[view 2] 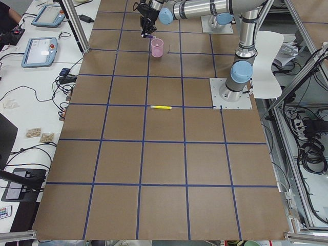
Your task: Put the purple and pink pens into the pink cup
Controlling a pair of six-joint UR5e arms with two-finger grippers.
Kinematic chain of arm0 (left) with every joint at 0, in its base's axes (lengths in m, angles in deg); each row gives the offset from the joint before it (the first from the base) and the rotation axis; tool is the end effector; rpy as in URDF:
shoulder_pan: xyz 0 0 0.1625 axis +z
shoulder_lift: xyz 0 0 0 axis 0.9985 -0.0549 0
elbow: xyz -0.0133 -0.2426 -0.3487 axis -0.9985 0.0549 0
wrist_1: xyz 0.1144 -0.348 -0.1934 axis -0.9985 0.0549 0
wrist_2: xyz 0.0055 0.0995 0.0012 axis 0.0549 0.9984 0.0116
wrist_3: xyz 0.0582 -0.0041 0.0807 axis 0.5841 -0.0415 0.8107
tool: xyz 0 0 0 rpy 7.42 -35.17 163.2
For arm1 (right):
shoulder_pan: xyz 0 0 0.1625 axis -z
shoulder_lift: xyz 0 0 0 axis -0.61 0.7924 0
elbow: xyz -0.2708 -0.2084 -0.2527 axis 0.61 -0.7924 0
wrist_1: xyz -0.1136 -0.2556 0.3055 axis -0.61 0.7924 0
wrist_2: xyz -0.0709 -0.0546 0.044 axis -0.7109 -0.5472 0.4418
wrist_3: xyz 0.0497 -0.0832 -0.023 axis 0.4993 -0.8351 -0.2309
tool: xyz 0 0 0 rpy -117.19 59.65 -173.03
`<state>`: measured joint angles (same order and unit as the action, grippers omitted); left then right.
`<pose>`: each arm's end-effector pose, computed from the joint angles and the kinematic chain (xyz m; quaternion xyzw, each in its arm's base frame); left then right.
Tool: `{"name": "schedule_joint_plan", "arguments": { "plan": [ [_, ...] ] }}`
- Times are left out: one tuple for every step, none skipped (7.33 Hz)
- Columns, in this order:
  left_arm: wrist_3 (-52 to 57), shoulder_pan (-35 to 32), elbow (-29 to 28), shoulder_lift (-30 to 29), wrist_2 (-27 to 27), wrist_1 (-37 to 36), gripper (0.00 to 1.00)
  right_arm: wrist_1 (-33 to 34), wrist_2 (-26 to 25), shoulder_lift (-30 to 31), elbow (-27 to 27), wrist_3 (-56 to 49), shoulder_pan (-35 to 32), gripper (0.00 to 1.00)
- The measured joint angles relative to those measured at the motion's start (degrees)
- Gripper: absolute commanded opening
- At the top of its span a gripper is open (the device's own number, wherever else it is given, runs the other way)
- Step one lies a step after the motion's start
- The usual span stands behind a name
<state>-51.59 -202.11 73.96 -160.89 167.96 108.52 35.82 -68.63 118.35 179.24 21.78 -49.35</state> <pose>-0.3370 -0.4959 0.3466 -0.3431 0.9050 -0.2476 0.0437 0.1149 -0.5553 0.4200 0.2099 0.9761 -0.0010 0.0572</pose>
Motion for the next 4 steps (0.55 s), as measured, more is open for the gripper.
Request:
{"name": "schedule_joint_plan", "arguments": {
  "plan": [
    [-0.77,-1.28,0.13,-1.23,1.40,-0.25,0.00,-1.31,-3.56,2.06,-1.43,-4.71,0.29,1.00],
    [-1.17,-2.19,0.17,-2.46,2.37,-0.36,0.00,-1.82,-5.30,4.03,-2.17,-7.62,0.37,1.00],
    [-1.31,-3.17,0.19,-3.56,2.76,-0.42,0.00,-1.97,-5.99,5.76,-2.48,-9.51,0.40,1.00],
    [-1.37,-4.13,0.18,-4.51,2.93,-0.45,0.00,-2.29,-6.26,6.98,-2.57,-10.45,0.37,1.00]
  ]
}}
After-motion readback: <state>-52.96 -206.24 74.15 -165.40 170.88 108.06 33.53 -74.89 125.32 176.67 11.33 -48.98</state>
